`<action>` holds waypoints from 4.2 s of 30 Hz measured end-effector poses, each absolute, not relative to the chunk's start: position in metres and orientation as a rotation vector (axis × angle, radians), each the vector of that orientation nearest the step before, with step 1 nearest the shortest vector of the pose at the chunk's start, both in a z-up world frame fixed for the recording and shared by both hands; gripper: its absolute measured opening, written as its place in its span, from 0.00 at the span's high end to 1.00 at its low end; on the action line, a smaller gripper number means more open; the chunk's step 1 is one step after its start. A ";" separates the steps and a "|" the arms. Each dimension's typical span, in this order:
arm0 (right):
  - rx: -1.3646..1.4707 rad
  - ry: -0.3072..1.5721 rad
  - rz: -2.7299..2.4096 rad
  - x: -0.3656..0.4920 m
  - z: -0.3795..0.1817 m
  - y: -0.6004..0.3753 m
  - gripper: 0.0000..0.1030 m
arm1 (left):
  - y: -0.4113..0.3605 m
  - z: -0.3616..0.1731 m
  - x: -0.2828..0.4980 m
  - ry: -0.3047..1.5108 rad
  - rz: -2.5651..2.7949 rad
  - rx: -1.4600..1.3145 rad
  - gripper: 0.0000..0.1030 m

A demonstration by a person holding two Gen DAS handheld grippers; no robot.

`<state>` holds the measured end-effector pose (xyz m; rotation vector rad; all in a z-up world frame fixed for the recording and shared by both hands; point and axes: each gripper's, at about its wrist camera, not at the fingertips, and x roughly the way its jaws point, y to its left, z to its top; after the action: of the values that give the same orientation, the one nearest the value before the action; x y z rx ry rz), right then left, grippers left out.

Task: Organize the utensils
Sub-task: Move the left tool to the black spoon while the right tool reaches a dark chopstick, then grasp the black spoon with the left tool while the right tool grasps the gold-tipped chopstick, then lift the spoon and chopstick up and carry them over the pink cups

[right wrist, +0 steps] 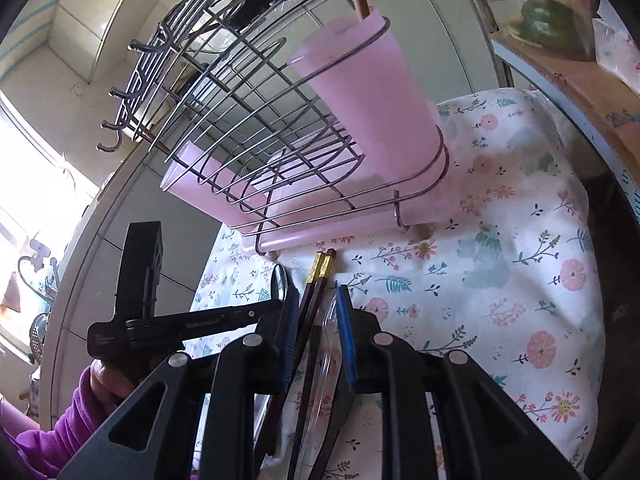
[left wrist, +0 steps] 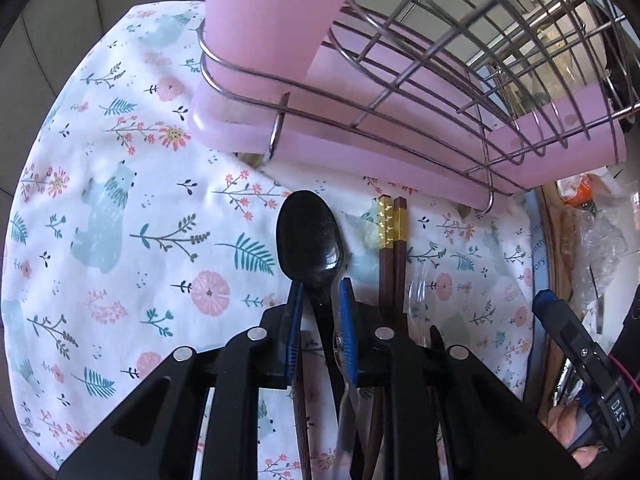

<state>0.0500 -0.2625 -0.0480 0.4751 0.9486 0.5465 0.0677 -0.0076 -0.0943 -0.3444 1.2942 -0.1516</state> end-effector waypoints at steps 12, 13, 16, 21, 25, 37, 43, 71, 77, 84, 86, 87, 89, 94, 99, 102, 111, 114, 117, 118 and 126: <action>0.457 0.980 0.568 0.051 -0.053 -0.248 0.82 | -0.026 -0.093 0.076 1.320 -0.123 -0.295 0.83; 0.455 0.982 0.569 0.051 -0.053 -0.247 0.82 | -0.028 -0.093 0.077 1.322 -0.121 -0.287 0.83; 0.454 0.987 0.573 0.051 -0.055 -0.244 0.82 | -0.034 -0.094 0.079 1.319 -0.118 -0.258 0.88; 0.482 1.014 0.588 0.055 -0.060 -0.239 0.82 | -0.030 -0.082 0.077 1.281 -0.130 -0.278 0.90; 0.539 1.053 0.628 0.064 -0.067 -0.236 0.82 | -0.019 -0.065 0.071 1.235 -0.148 -0.283 0.90; 0.600 1.275 0.595 0.112 -0.111 -0.201 0.79 | 0.031 -0.053 0.049 1.180 -0.160 -0.358 0.90; 0.543 1.280 0.564 0.117 -0.109 -0.200 0.81 | 0.039 -0.061 0.049 1.191 -0.157 -0.364 0.90; 0.695 1.283 0.632 0.123 -0.141 -0.205 0.85 | 0.059 -0.085 0.059 1.242 -0.130 -0.414 0.90; 0.714 1.258 0.634 0.123 -0.139 -0.214 0.92 | 0.061 -0.090 0.059 1.249 -0.122 -0.420 0.90; 0.700 1.196 0.656 0.111 -0.119 -0.221 0.93 | 0.059 -0.080 0.054 1.215 -0.145 -0.415 0.90; 0.689 1.166 0.657 0.106 -0.109 -0.222 0.93 | 0.058 -0.074 0.052 1.194 -0.152 -0.412 0.90; 0.680 1.149 0.660 0.103 -0.103 -0.223 0.93 | 0.058 -0.069 0.049 1.175 -0.156 -0.409 0.90; 0.669 1.120 0.662 0.096 -0.093 -0.225 0.93 | 0.058 -0.060 0.044 1.135 -0.163 -0.401 0.90; 0.638 1.029 0.654 0.077 -0.067 -0.233 0.93 | 0.058 -0.038 0.029 1.039 -0.164 -0.384 0.90; 0.591 0.913 0.648 0.055 -0.036 -0.242 0.93 | 0.062 -0.012 0.014 0.939 -0.171 -0.386 0.90; 0.555 0.840 0.635 0.045 -0.018 -0.251 0.93 | 0.063 0.004 0.005 0.876 -0.182 -0.388 0.90; 0.472 0.680 0.612 0.023 0.032 -0.257 0.94 | 0.060 0.050 -0.012 0.704 -0.194 -0.361 0.90; 0.446 0.621 0.603 0.018 0.055 -0.262 0.94 | 0.060 0.065 -0.013 0.645 -0.184 -0.348 0.90; 0.419 0.567 0.589 0.016 0.076 -0.265 0.94 | 0.060 0.080 -0.013 0.598 -0.170 -0.339 0.90; 0.413 0.555 0.584 0.016 0.081 -0.266 0.94 | 0.061 0.084 -0.012 0.584 -0.166 -0.338 0.90; 0.370 0.480 0.551 0.023 0.122 -0.277 0.94 | 0.059 0.111 0.000 0.516 -0.159 -0.325 0.90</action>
<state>0.0233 -0.2768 0.1222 0.3700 0.4800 0.5506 0.0000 0.0592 0.1111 -0.3251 0.5157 -0.1594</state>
